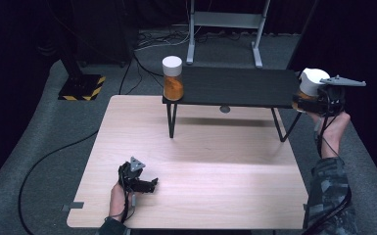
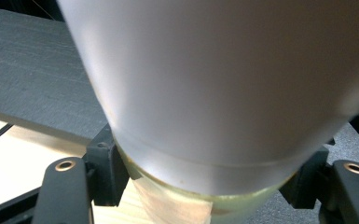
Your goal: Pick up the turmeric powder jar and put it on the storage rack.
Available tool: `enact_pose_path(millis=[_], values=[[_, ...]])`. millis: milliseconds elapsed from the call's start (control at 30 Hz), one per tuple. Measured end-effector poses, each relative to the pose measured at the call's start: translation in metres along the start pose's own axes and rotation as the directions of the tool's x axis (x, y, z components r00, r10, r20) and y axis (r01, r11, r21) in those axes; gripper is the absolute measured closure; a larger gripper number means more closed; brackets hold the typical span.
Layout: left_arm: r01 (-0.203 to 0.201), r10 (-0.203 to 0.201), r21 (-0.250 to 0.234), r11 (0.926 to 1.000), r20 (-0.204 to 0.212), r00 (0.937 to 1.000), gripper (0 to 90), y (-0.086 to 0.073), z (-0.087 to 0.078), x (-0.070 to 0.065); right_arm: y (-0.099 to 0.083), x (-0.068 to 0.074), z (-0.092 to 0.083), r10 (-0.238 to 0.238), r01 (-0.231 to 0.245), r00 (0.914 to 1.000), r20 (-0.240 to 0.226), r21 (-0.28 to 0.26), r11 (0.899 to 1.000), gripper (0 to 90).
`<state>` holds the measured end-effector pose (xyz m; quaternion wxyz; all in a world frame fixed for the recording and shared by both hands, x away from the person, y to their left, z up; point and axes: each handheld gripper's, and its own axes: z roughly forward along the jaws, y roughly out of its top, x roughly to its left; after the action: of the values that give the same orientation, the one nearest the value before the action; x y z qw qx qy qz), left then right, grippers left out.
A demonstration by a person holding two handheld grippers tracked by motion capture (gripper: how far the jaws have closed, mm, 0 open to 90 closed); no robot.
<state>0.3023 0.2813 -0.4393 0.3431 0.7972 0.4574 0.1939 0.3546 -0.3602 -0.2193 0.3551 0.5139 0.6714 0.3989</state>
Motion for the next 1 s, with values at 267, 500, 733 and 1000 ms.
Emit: enact_pose_path(millis=[267,500,733,1000], values=[[0.000,0.000,0.000,1.0000,0.000,1.0000,0.0,0.000,0.000,0.000,0.013,-0.001,0.013,0.010,-0.010,0.9999,0.011,0.017,1.000,29.7],[-0.001,0.001,0.000,1.0000,0.000,1.0000,0.1,0.000,0.000,0.000,0.022,0.002,0.022,0.005,-0.005,1.0000,0.007,0.026,1.000,29.7],[0.000,0.000,0.000,1.0000,0.000,1.0000,0.1,0.000,0.000,0.000,0.027,0.003,0.036,0.018,-0.018,0.9998,0.005,0.041,0.999,29.7],[-0.001,0.001,0.000,1.0000,0.000,1.0000,0.1,0.000,0.000,0.000,0.027,0.001,0.054,0.042,-0.043,0.9991,0.010,0.074,0.996,29.7]])
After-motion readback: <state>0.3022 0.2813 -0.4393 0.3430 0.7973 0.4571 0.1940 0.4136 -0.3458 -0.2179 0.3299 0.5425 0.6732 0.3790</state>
